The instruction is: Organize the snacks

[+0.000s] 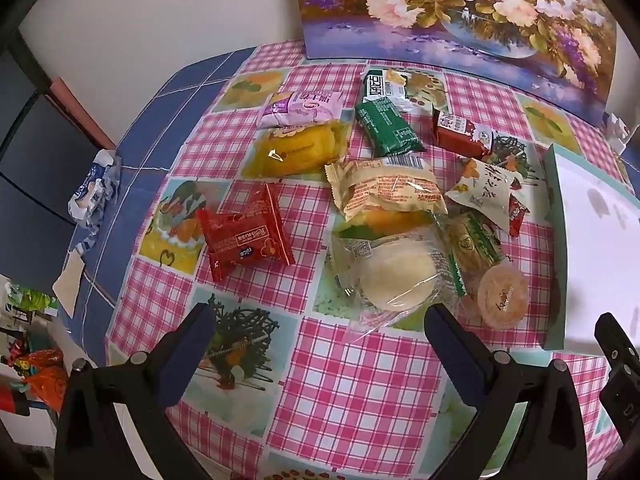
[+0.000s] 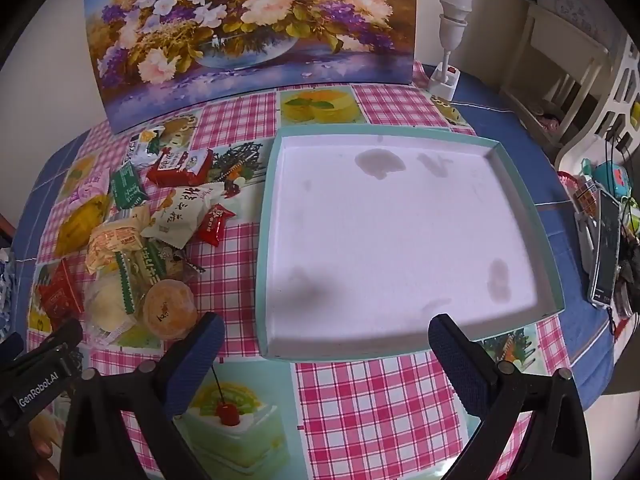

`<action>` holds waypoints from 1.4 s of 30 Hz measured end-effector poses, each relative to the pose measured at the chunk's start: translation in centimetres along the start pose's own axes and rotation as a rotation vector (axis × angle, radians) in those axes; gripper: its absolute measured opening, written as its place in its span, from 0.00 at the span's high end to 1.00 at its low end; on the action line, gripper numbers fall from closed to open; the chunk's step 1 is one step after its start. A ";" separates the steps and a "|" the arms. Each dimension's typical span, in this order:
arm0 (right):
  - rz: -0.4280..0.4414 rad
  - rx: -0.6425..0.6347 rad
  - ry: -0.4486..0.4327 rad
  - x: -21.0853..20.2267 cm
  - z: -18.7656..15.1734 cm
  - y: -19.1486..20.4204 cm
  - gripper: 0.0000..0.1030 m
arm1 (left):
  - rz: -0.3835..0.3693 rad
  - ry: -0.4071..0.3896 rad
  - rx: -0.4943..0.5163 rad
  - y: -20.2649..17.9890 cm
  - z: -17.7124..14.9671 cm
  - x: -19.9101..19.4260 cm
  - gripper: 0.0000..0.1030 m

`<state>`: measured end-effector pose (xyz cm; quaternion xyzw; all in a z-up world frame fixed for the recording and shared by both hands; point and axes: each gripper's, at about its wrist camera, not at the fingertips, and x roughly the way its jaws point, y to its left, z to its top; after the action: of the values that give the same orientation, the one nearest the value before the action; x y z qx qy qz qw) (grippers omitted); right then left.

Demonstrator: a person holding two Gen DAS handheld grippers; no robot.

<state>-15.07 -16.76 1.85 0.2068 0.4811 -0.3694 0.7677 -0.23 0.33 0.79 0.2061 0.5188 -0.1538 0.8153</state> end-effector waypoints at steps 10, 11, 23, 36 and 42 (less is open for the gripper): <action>0.007 -0.002 0.001 0.1 0.0 0.0 0.00 | 0.008 0.007 -0.016 0.2 0.1 0.0 0.00; 0.007 -0.002 0.000 0.1 0.0 0.0 0.00 | 0.009 0.008 -0.017 0.2 0.1 0.0 0.00; 0.010 0.000 -0.001 0.1 0.0 0.0 0.00 | 0.022 0.017 -0.027 0.0 0.0 0.2 0.00; 0.011 0.002 -0.002 0.1 -0.1 0.0 0.00 | 0.021 0.028 -0.036 -0.1 0.0 0.4 0.00; 0.012 0.002 -0.002 0.1 -0.1 0.0 0.00 | 0.020 0.028 -0.039 -0.1 0.0 0.4 0.00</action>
<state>-15.05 -16.74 1.75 0.2097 0.4787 -0.3656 0.7702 -0.10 0.20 0.44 0.1977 0.5310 -0.1327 0.8133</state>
